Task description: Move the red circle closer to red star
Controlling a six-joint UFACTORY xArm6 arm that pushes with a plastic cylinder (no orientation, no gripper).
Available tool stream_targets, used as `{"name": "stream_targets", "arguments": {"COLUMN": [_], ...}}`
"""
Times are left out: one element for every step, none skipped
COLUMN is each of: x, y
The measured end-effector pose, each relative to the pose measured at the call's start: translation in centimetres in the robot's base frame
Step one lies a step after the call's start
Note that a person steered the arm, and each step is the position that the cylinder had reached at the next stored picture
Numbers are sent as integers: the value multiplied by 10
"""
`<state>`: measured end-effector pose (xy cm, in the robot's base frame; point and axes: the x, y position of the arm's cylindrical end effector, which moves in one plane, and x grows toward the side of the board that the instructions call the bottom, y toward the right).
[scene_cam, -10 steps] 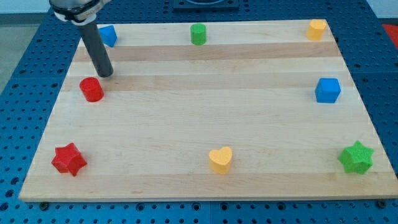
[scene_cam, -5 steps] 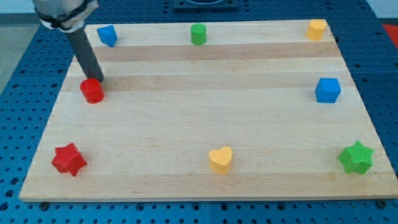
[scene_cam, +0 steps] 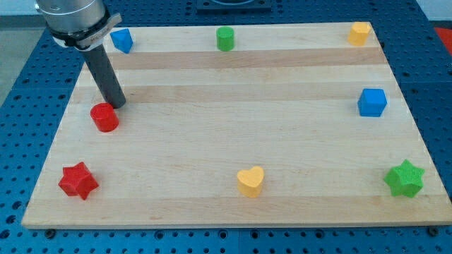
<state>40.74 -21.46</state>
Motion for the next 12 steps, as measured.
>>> {"name": "stream_targets", "arguments": {"x": [-8, -11, 1, 20, 35, 41, 41, 45, 60, 74, 80, 83], "y": [-1, -7, -12, -19, -21, -21, -20, -20, -20, -20, -20, -20]}}
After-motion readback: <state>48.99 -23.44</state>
